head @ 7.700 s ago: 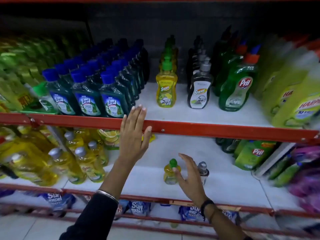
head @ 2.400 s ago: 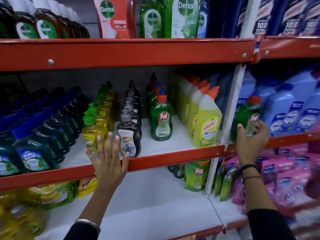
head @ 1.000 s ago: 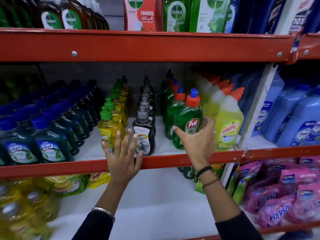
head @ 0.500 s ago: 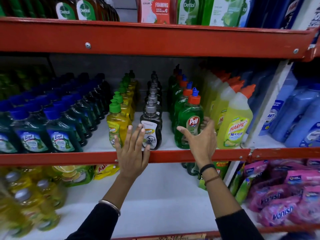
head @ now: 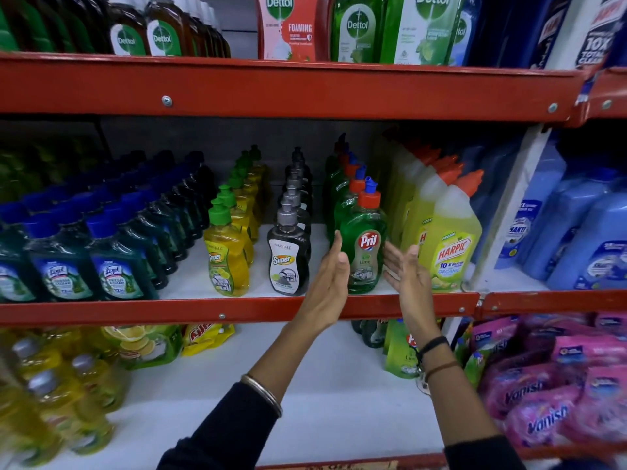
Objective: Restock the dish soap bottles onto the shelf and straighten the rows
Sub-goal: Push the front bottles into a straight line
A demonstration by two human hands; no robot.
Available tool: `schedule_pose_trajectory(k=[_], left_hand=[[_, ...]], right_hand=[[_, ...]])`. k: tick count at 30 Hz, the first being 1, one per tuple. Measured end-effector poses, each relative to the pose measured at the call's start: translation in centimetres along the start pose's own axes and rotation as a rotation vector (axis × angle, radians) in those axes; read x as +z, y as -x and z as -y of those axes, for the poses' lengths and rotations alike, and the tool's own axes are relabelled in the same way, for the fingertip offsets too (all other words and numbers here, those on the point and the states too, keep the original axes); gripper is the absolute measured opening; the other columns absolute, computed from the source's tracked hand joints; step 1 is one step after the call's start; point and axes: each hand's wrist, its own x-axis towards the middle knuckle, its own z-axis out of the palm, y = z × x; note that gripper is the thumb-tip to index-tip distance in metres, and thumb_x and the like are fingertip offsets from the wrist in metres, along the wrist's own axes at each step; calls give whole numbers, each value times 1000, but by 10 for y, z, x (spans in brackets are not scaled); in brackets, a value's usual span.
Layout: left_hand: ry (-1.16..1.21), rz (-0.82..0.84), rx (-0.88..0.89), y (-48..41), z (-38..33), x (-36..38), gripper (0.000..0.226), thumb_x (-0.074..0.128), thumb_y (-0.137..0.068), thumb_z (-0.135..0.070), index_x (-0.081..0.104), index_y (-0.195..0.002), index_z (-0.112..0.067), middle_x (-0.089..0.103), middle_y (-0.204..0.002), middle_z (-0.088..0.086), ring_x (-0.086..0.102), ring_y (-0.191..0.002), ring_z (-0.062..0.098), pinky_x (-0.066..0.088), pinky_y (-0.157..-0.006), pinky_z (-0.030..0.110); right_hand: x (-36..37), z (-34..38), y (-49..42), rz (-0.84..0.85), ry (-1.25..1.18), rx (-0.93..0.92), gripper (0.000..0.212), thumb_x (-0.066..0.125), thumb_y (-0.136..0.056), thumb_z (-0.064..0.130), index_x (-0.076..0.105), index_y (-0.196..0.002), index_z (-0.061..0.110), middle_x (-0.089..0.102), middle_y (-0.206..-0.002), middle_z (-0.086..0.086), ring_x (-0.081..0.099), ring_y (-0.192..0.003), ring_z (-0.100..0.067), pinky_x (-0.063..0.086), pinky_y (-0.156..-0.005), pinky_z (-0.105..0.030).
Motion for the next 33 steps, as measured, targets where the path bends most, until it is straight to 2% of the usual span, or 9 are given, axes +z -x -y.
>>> schedule_pose_trajectory(k=[4,8,14,17,20,23,27,30,33], left_hand=[[-4,43,-16,0,2,-10,98,-3,-58,-97,2,-146,-54,11,-161,-13,19,-143,6,16,-117,31],[-31,41,-27,-2,3,-16,86,-4,-57,-98,1,-137,-65,17,-162,-5,31,-145,24,20,-121,45],[-7,32,-16,-2,5,-19,87,0,-59,-98,5,-139,-63,19,-161,-5,29,-145,21,26,-120,49],[-37,13,14,4,5,-17,95,1,-64,-95,9,-148,-50,20,-160,-10,23,-142,0,19,-119,28],[-42,-166,189,21,10,-10,88,12,-84,-81,31,-150,-26,36,-152,-10,26,-135,-17,20,-108,5],[-16,-483,354,39,20,-16,61,22,-99,-58,52,-131,-15,55,-127,1,49,-123,9,39,-102,22],[98,-643,214,36,16,-45,47,23,-95,-54,41,-132,-32,43,-129,-7,41,-127,3,32,-107,19],[140,-529,51,25,17,-61,69,17,-90,-67,31,-146,-29,31,-143,-13,30,-132,-6,23,-117,22],[244,-381,-2,21,18,-74,105,15,-68,-95,27,-150,-29,34,-155,-3,33,-142,10,29,-119,39]], right_hand=[[0,2,0,-20,-19,3,71,25,-86,61,58,-125,12,59,-130,-8,59,-109,-9,50,-88,-18],[-2,3,-1,-19,-14,14,74,25,-83,64,61,-121,11,62,-127,-12,60,-112,-18,51,-93,-33],[0,3,2,-32,8,-3,74,26,-84,64,63,-120,10,63,-126,-12,61,-112,-19,52,-93,-35],[3,3,5,-41,16,-16,68,26,-86,61,62,-120,14,63,-126,-10,60,-115,-19,50,-98,-39],[13,-2,18,-177,63,-147,52,30,-94,57,62,-116,22,63,-123,-6,57,-117,-16,46,-99,-34],[26,-12,39,-279,43,-304,37,33,-94,53,62,-108,34,61,-116,-7,56,-114,-21,45,-96,-32],[61,-14,61,-80,-40,-280,53,35,-91,61,60,-117,22,60,-125,-4,53,-122,-22,42,-104,-48],[91,-1,62,143,-24,-151,52,31,-87,65,44,-129,38,44,-146,2,37,-137,-11,29,-115,-44],[110,6,52,282,89,-52,58,24,-86,66,25,-140,43,26,-151,19,22,-140,5,17,-121,-37]])
